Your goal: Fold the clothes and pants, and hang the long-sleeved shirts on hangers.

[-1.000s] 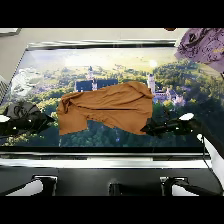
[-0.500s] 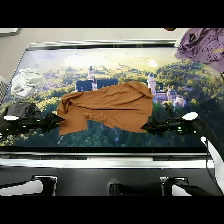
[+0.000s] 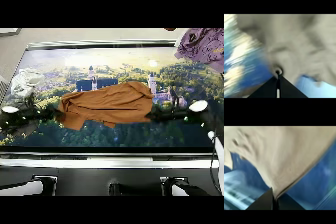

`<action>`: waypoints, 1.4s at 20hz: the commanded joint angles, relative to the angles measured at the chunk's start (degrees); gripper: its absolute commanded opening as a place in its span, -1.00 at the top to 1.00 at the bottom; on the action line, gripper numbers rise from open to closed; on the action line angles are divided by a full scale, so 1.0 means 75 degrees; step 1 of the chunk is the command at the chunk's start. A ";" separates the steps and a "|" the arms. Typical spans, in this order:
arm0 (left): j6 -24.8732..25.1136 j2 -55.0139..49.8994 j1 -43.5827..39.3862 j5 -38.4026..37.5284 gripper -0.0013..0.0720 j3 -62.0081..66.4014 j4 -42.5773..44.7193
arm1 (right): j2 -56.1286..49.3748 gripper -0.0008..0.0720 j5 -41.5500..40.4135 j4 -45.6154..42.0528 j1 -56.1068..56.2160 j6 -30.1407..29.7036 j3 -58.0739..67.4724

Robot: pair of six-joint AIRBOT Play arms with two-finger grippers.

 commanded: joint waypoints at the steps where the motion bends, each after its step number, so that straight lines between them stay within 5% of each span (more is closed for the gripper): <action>1: -0.0414 0.0799 0.0000 -0.0140 0.93 0.1929 -0.0312 | 0.0032 0.91 0.0289 -0.1597 0.0006 0.0924 0.2384; 4: -0.1148 0.1527 0.0029 -0.0172 0.93 0.4552 0.0318 | 0.0041 0.91 0.0985 -0.3072 0.0006 0.1763 0.5321; 9: -0.2509 0.3209 0.0029 -0.0114 0.93 0.7189 0.2104 | 0.0962 0.91 0.1005 -0.3465 0.0006 0.1810 0.8702; 14: -0.3710 0.5155 0.0029 -0.0012 0.93 0.7469 0.4363 | 0.2970 0.91 0.0181 -0.4106 0.0006 0.2063 0.8883; 18: -0.4261 0.5662 0.0029 0.0029 0.93 0.7469 0.4980 | 0.3459 0.91 0.0099 -0.4514 0.0006 0.2436 0.8880; 23: -0.4214 0.4721 0.0026 -0.0391 0.92 0.7224 0.4526 | 0.2486 0.91 0.0393 -0.4398 0.0006 0.3284 0.8317; 28: -0.2865 0.2291 -0.0597 -0.0656 0.92 0.6239 0.4065 | -0.0370 0.91 0.1778 -0.4173 0.0009 0.3436 0.8317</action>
